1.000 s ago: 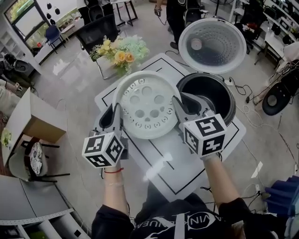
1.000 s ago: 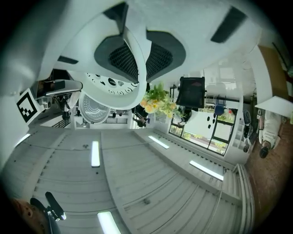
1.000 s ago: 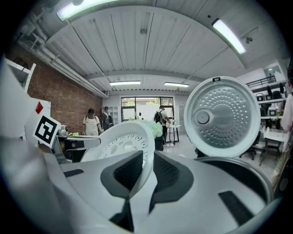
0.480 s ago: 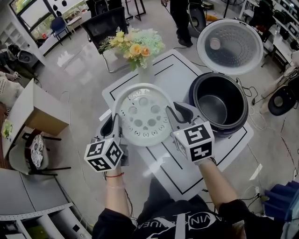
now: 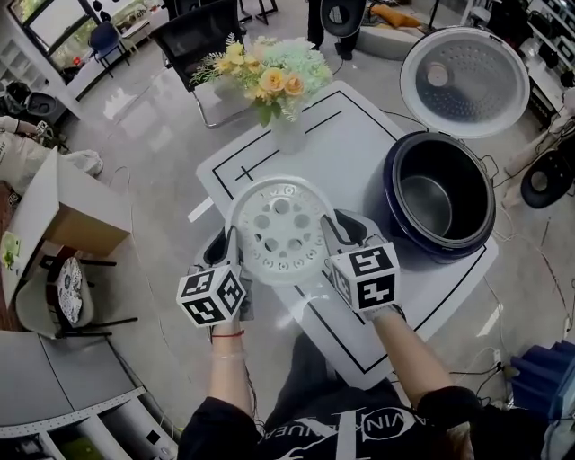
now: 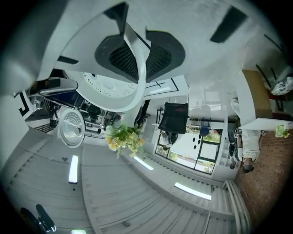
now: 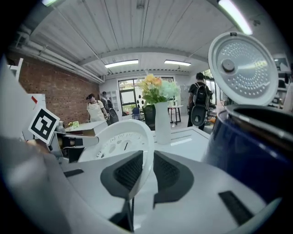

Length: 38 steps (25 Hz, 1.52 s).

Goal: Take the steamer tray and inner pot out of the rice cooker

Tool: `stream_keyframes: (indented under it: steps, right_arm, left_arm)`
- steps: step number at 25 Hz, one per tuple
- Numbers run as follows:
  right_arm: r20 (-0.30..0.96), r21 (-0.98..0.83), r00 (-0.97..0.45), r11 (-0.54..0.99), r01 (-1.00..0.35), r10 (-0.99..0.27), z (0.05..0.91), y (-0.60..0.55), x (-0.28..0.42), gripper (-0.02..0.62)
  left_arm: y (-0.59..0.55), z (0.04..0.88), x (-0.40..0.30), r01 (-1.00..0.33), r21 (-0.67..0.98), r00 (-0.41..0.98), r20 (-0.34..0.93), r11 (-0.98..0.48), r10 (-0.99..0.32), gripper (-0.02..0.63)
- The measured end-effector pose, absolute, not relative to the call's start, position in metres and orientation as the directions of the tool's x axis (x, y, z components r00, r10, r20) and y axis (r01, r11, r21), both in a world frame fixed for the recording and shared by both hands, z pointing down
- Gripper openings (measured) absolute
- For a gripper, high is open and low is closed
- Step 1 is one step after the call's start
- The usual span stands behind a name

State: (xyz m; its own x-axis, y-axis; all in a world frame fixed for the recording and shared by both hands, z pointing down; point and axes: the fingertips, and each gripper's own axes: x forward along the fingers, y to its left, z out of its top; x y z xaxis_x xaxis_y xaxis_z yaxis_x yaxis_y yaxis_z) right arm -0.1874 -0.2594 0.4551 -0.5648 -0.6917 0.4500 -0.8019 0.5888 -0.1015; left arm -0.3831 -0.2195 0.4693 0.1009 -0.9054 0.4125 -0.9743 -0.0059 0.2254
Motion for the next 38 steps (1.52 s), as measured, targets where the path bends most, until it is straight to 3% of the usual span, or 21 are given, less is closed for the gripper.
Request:
stream_keyframes:
  steps: [15, 29, 38]
  right_arm:
    - [0.606, -0.164, -0.45, 0.45, -0.878, -0.657, 0.553, -0.288, -0.181, 0.06]
    - [0.633, -0.174, -0.44, 0.437, -0.883, -0.637, 0.576, -0.309, -0.187, 0.087]
    - [0.614, -0.123, -0.428, 0.455, -0.882, -0.664, 0.576, -0.313, -0.184, 0.114]
  left_arm:
    - [-0.271, 0.551, -0.381, -0.975, 0.198, 0.196, 0.554, -0.1, -0.809, 0.049]
    - [-0.306, 0.576, -0.384, -0.982, 0.07, 0.182, 0.617, -0.177, -0.765, 0.05]
    - [-0.305, 0.582, -0.381, -0.973, 0.092, 0.224, 0.593, -0.211, -0.773, 0.066]
